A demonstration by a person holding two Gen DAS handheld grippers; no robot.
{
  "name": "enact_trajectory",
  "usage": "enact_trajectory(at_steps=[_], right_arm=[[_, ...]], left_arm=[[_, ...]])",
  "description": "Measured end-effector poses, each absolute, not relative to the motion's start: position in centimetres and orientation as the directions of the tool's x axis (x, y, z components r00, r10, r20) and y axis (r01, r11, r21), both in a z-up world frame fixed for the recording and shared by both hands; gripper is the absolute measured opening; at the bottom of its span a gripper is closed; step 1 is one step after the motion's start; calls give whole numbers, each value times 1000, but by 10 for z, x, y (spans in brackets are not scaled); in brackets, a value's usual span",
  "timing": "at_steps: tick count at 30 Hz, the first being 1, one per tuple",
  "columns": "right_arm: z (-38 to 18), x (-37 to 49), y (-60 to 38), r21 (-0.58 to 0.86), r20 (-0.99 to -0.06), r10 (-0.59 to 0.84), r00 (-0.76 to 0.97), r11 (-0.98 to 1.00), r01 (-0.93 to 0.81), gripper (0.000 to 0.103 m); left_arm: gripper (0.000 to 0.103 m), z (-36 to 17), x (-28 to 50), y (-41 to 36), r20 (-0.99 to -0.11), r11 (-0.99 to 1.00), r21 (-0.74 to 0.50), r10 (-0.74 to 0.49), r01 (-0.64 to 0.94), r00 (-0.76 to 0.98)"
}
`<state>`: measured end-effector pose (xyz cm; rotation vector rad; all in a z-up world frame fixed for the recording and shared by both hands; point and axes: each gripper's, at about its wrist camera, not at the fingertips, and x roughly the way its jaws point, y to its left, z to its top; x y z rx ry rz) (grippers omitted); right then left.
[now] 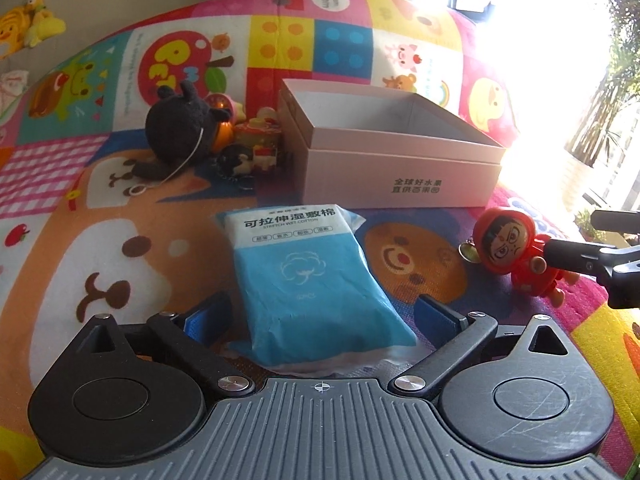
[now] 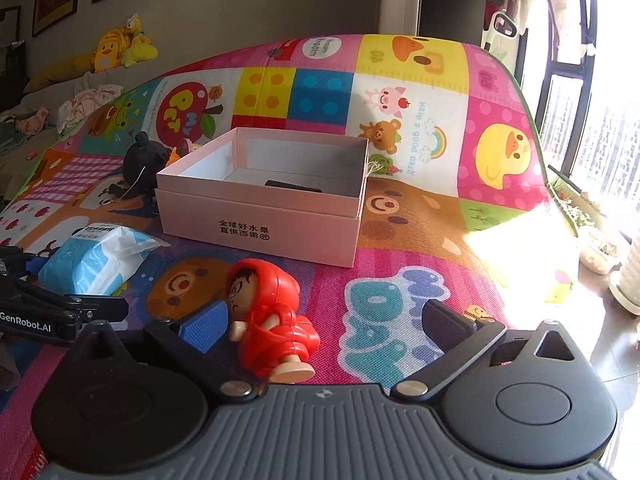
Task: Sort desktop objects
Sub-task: 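Grasp the blue wet-cotton pack with the left tool while the right tool holds the figure, then carry the blue pack with left while right carries the red figure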
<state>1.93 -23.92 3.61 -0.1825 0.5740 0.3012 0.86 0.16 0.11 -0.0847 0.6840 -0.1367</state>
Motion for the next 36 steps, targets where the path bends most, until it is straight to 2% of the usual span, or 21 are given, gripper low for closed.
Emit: enact_trajectory(at_steps=[3, 5, 9, 10, 11, 13, 17, 21, 24, 26, 28, 30, 31, 36], right_arm=[[30, 12, -224, -156, -556, 244, 794, 908, -389, 102], [25, 10, -211, -214, -560, 240, 793, 883, -418, 85], [15, 15, -189, -291, -568, 212, 795, 852, -435, 69], [12, 19, -185, -297, -580, 203, 788, 848, -438, 59], [10, 22, -183, -293, -591, 193, 783, 853, -432, 53], [13, 30, -186, -250, -607, 196, 770, 873, -419, 52], [26, 46, -208, -16, -653, 293, 698, 916, -400, 44], [28, 62, -236, 193, -675, 384, 631, 916, -351, 44], [27, 64, -246, 196, -666, 353, 656, 933, -303, 46], [27, 61, -250, 159, -656, 314, 687, 947, -281, 57], [27, 58, -253, 122, -645, 281, 710, 956, -268, 63], [27, 53, -255, 73, -630, 242, 738, 965, -253, 75], [27, 51, -256, 50, -622, 225, 750, 967, -250, 84], [28, 36, -254, 10, -597, 218, 772, 964, -265, 95]], left_arm=[[102, 1, 8, 2, -622, 987, -129, -158, 98, 767], [102, 1, 8, 2, -622, 987, -129, -158, 99, 767], [102, 1, 8, 2, -622, 987, -130, -159, 98, 767], [102, 1, 8, 2, -622, 987, -131, -159, 98, 767], [102, 1, 8, 2, -622, 987, -131, -159, 98, 767], [102, 1, 8, 2, -622, 987, -131, -159, 98, 767], [103, 1, 8, 2, -622, 987, -131, -159, 98, 767], [103, 1, 8, 2, -622, 987, -131, -158, 97, 767], [103, 1, 8, 2, -622, 987, -131, -158, 97, 767], [103, 1, 8, 2, -622, 987, -131, -158, 97, 767], [103, 1, 8, 2, -622, 987, -131, -158, 97, 766], [103, 1, 8, 3, -622, 987, -131, -158, 97, 766], [103, 1, 8, 3, -623, 987, -131, -158, 97, 766], [103, 1, 8, 2, -623, 987, -129, -157, 97, 766]])
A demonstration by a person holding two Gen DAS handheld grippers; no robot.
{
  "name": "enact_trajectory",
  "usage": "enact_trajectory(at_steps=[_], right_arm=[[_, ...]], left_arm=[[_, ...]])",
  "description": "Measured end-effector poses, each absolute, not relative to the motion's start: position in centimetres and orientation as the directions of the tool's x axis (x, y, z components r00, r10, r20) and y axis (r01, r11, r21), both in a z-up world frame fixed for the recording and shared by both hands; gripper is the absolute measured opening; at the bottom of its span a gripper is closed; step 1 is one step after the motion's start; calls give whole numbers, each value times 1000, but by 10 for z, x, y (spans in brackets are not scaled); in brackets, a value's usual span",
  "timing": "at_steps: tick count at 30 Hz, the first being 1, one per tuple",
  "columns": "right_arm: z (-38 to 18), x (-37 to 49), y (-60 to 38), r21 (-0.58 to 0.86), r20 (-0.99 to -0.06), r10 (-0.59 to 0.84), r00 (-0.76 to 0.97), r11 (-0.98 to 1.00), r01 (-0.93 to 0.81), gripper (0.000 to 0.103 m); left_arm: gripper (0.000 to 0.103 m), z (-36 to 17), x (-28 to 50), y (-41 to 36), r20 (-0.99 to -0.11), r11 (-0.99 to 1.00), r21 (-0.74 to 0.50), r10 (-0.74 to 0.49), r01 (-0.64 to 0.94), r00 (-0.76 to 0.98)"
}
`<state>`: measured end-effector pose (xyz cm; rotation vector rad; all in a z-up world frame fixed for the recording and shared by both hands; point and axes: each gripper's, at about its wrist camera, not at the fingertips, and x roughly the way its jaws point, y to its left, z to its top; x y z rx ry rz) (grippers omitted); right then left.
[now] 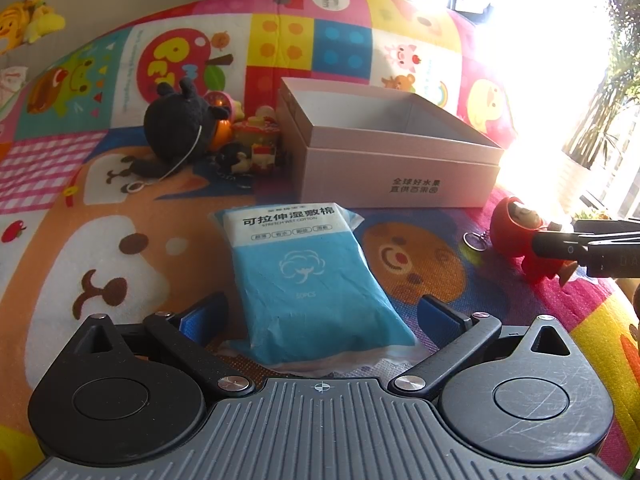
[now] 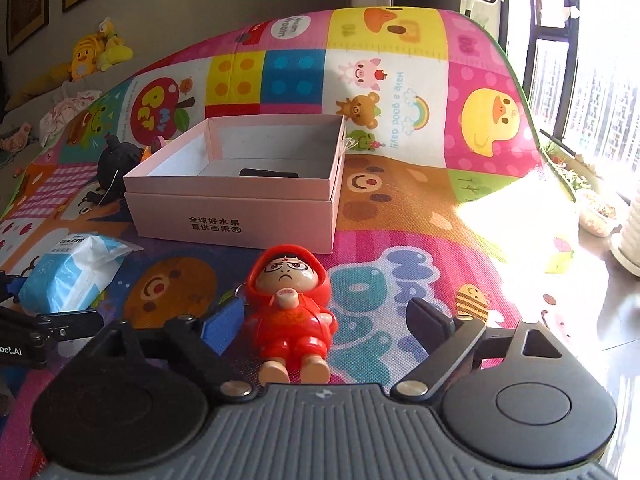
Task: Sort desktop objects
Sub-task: 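Carry the blue pack with left while right carries the red figure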
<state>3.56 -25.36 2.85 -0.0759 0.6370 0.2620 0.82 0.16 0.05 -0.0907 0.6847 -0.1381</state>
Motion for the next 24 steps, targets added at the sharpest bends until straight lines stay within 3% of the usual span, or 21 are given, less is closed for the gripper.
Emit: enact_trajectory(at_steps=[1, 6, 10, 15, 24], right_arm=[[30, 31, -252, 12, -586, 229, 777, 962, -274, 103], [23, 19, -242, 5, -598, 241, 764, 955, -297, 103], [8, 18, -243, 109, -665, 279, 693, 954, -279, 103], [4, 20, -246, 162, -672, 290, 682, 956, -247, 103], [1, 18, -226, 24, -704, 214, 677, 960, -279, 103]], left_arm=[[103, 0, 8, 1, -624, 987, -128, -156, 97, 766], [103, 0, 9, 1, -625, 987, -126, -155, 98, 765], [103, 0, 9, 0, -625, 987, -125, -155, 98, 765], [103, -1, 10, -1, -632, 989, -113, -147, 97, 761], [103, 3, 27, -2, -645, 996, -88, -79, 30, 760]])
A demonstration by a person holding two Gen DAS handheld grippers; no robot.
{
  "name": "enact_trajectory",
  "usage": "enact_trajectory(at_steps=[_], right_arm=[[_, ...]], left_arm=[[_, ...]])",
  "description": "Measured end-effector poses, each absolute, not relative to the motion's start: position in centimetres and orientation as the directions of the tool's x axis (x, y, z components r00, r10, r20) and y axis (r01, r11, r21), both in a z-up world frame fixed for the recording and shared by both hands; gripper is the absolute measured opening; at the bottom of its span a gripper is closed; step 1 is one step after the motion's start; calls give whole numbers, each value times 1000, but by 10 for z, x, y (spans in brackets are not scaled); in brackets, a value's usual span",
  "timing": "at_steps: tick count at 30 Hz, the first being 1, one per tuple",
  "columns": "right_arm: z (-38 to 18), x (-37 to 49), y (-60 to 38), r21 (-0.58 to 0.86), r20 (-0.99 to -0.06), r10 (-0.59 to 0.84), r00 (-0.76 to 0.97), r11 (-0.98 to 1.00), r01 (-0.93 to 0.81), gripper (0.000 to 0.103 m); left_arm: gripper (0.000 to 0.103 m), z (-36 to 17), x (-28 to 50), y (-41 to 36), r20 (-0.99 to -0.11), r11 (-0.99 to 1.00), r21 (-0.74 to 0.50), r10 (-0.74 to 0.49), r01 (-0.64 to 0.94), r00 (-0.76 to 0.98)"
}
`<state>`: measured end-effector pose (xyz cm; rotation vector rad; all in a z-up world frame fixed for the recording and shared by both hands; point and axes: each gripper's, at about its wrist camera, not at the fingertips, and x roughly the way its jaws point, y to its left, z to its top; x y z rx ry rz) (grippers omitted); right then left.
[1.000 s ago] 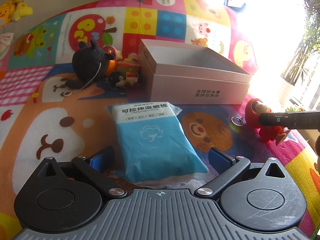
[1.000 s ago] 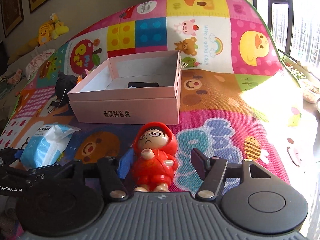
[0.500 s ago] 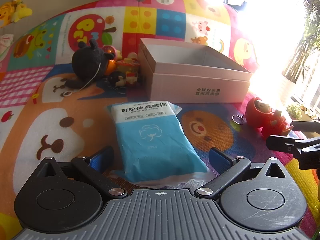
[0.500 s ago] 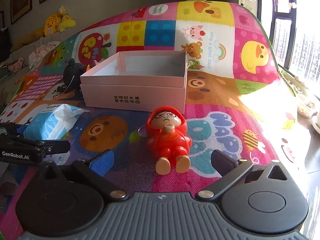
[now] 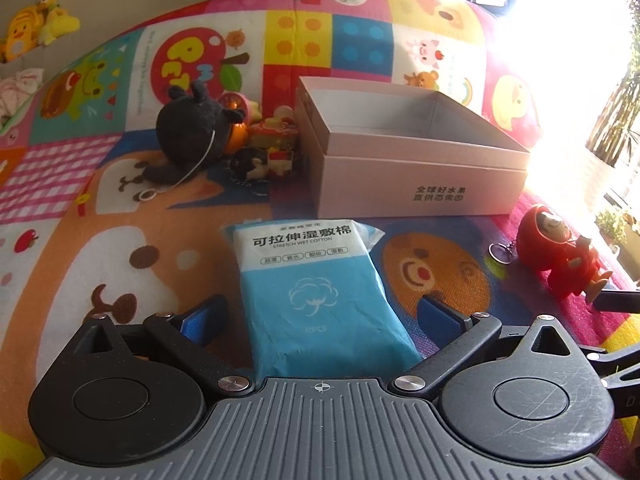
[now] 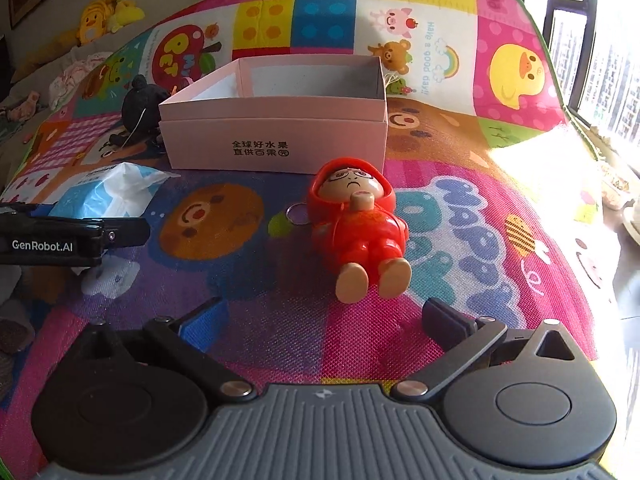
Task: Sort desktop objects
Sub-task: 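Carry the blue pack with left while right carries the red figure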
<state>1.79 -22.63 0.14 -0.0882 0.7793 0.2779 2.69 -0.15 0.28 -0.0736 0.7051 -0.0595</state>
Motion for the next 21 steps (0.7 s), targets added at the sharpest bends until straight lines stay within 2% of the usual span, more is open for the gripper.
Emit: enact_trajectory(at_steps=[3, 4, 6, 7, 9, 11, 14, 15, 17, 21], right_arm=[[2, 18, -225, 25, -700, 215, 681, 960, -278, 103], [2, 17, -224, 23, -700, 214, 682, 960, -278, 103], [3, 17, -225, 26, -692, 216, 689, 961, -276, 103], [5, 15, -227, 26, -678, 212, 704, 964, -266, 103], [9, 11, -230, 5, -636, 196, 746, 968, -250, 103], [14, 10, -229, -67, -584, 158, 796, 968, -241, 103], [17, 19, -224, -161, -560, 114, 820, 957, -243, 101], [18, 24, -223, -162, -568, 121, 814, 954, -254, 98], [19, 36, -222, -142, -601, 138, 787, 951, -275, 84], [18, 60, -221, -100, -646, 146, 749, 957, -273, 70]], left_arm=[[98, 2, 28, -3, -638, 996, -80, -75, 31, 766], [88, 1, 27, -5, -640, 997, -72, -72, 33, 765], [81, 1, 24, -7, -630, 998, -51, -56, 31, 775], [80, 2, 23, -7, -626, 998, -53, -59, 33, 778], [69, 3, 20, -6, -621, 998, -52, -68, 46, 780], [66, 3, 14, -7, -621, 996, -52, -92, 77, 779], [65, 2, 3, -11, -618, 990, -47, -130, 129, 775], [65, 2, -1, -13, -618, 989, -44, -138, 141, 774], [66, 2, -4, -14, -619, 987, -42, -149, 156, 771], [77, 2, -4, -14, -623, 985, -46, -159, 167, 766]])
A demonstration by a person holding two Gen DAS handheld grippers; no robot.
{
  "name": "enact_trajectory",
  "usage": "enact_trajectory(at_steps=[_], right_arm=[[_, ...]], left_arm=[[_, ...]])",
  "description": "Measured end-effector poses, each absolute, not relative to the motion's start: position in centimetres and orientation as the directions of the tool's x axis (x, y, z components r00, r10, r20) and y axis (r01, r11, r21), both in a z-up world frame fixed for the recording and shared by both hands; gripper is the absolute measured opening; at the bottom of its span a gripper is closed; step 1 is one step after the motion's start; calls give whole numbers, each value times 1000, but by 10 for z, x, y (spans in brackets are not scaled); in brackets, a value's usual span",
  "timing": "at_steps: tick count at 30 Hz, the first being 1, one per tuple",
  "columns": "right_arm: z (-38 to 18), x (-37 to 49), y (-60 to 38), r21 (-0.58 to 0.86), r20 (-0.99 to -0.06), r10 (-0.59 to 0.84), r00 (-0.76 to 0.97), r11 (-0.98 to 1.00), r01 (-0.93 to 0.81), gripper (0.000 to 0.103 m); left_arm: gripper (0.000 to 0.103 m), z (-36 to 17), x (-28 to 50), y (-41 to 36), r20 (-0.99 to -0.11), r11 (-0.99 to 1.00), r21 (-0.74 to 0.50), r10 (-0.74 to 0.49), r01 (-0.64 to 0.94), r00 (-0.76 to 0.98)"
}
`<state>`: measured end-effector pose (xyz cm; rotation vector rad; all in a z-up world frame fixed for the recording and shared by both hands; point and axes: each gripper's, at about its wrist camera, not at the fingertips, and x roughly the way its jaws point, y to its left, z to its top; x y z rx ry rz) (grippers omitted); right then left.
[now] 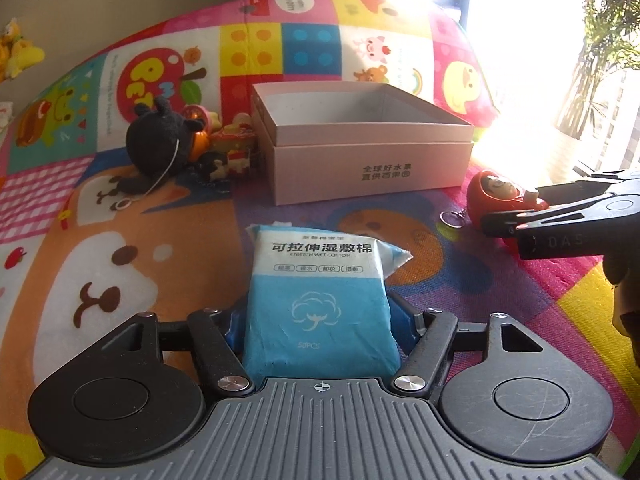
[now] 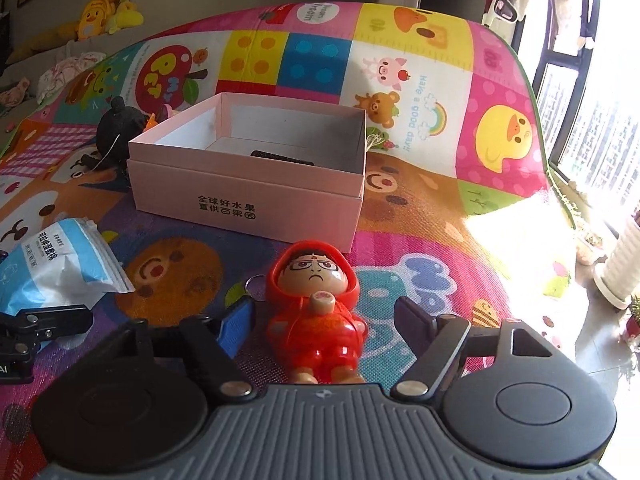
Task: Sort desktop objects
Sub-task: 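Carry the blue pack with left while right carries the red figure, then lower the blue pack into the pink box with left while right lowers the red figure in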
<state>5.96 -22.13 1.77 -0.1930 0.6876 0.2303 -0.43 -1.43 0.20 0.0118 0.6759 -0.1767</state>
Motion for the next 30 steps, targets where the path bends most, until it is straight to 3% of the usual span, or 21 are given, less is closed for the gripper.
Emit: enact_trajectory(at_steps=[2, 3, 5, 8, 9, 12, 15, 20, 24, 28, 30], right_arm=[[15, 69, -222, -65, -685, 159, 711, 959, -277, 54], [14, 72, -223, -46, -700, 165, 694, 960, -275, 52], [16, 71, -226, -33, -702, 168, 692, 963, -268, 52], [22, 67, -230, -11, -713, 189, 675, 960, -281, 52], [24, 65, -232, 5, -722, 207, 660, 956, -294, 52], [39, 59, -235, 38, -729, 258, 634, 940, -338, 52], [79, 51, -241, 24, -649, 285, 705, 934, -356, 52], [141, 50, -254, 89, -474, 350, 808, 932, -352, 52], [154, 57, -255, 98, -428, 343, 836, 937, -334, 52], [146, 68, -253, 79, -465, 323, 824, 942, -325, 52], [140, 75, -253, 73, -488, 304, 818, 948, -309, 52]], left_arm=[[80, 2, -3, -14, -627, 985, -48, -158, 165, 763], [80, 2, -3, -14, -628, 985, -48, -158, 165, 762], [80, 2, -2, -14, -631, 986, -41, -150, 161, 761], [72, 3, 0, -13, -636, 987, -16, -133, 158, 761], [62, 4, 0, -14, -636, 986, -10, -134, 165, 760], [60, 13, 1, -16, -632, 980, 2, -154, 201, 759], [60, 47, 14, -14, -580, 970, -32, -213, 240, 786], [63, 104, 75, -22, -442, 979, -30, -192, 200, 876], [61, 92, 148, -36, -503, 992, -51, -126, 117, 855], [63, 61, 183, -44, -561, 997, -8, -67, 75, 825], [69, 50, 176, -36, -565, 993, -48, -115, 107, 817]])
